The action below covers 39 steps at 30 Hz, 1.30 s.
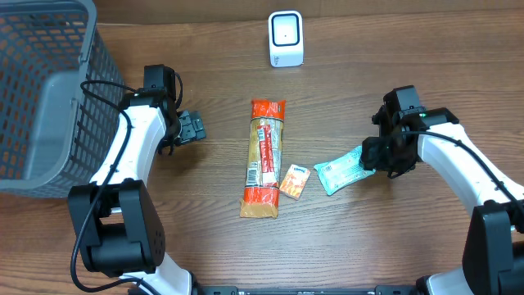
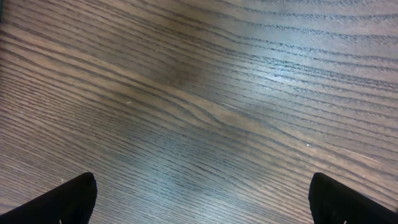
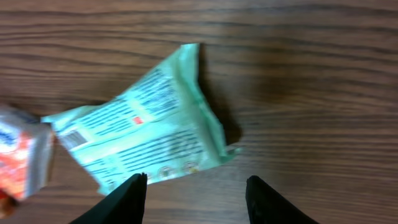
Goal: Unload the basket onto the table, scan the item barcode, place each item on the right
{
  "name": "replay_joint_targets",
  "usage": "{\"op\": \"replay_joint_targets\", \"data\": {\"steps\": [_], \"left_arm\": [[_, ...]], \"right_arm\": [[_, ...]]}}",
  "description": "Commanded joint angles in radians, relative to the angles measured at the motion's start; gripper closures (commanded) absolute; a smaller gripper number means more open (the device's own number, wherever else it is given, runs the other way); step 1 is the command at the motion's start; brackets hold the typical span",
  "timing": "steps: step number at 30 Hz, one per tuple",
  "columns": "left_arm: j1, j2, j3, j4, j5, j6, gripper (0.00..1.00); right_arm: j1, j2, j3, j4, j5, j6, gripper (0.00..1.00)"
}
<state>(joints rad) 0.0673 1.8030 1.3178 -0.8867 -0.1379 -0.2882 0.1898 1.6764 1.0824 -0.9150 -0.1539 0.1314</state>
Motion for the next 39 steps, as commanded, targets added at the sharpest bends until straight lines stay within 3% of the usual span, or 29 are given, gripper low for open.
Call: {"op": "replay_joint_targets", "data": {"steps": [1, 14, 18, 26, 32, 34, 39], "left_arm": [[0.005, -0.004, -0.001, 0.001, 0.008, 0.004, 0.0], [0.005, -0.004, -0.001, 0.001, 0.008, 0.004, 0.0], [0.005, -0.004, -0.001, 0.001, 0.008, 0.004, 0.0], [0.005, -0.004, -0.001, 0.001, 0.008, 0.004, 0.0], [0.005, -0.004, -0.001, 0.001, 0.008, 0.004, 0.0], [0.005, -0.004, -0.001, 0.001, 0.008, 0.004, 0.0], [0.005, -0.004, -0.001, 0.001, 0.008, 0.004, 0.0]], "right_arm": [[-0.001, -0.011, -0.053, 0.049, 0.049, -0.014, 0.47], [0.0, -0.01, -0.254, 0.327, -0.031, -0.013, 0.51], [0.0, -0.01, -0.271, 0.334, -0.026, -0.013, 0.58], [0.0, -0.01, -0.271, 0.329, -0.031, -0.001, 0.54], [0.0, -0.01, -0.293, 0.342, -0.03, -0.001, 0.77], [0.0, -0.01, -0.297, 0.341, -0.031, -0.002, 0.96], [-0.003, -0.095, -0.242, 0.288, -0.087, 0.027, 0.96]]}}
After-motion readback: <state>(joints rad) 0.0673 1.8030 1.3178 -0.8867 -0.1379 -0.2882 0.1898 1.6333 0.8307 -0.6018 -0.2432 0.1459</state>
